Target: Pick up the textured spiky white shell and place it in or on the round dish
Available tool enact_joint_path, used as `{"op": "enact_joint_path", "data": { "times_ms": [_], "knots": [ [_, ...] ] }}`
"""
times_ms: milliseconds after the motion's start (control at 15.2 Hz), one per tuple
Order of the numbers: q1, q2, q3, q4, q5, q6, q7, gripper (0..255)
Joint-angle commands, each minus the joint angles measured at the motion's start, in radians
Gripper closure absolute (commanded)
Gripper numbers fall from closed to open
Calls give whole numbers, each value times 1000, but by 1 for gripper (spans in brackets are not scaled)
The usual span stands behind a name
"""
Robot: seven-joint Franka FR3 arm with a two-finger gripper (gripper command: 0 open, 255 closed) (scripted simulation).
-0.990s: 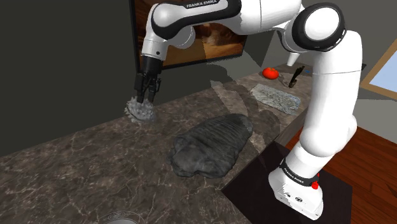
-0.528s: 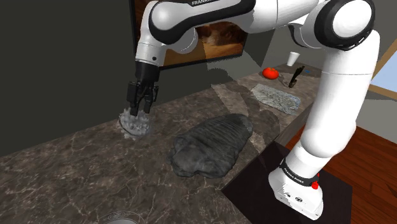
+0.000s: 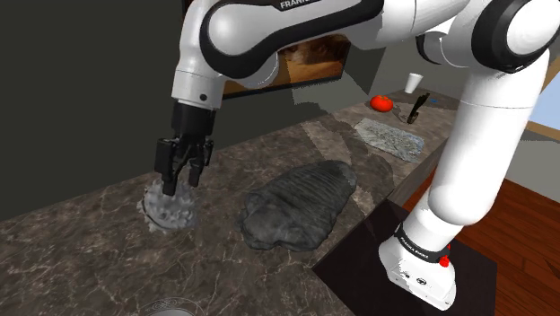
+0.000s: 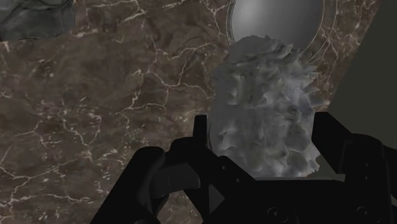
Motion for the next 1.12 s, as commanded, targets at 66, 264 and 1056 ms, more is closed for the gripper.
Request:
{"op": "enact_joint_path", "data": {
  "times_ms": [66, 264, 1056],
  "knots": [
    [30, -35, 28, -35, 21, 32, 46, 255],
    [76, -38, 50, -41, 16, 64, 110, 255],
    [241, 26, 80, -40, -72, 189, 310, 255]
  ]
}}
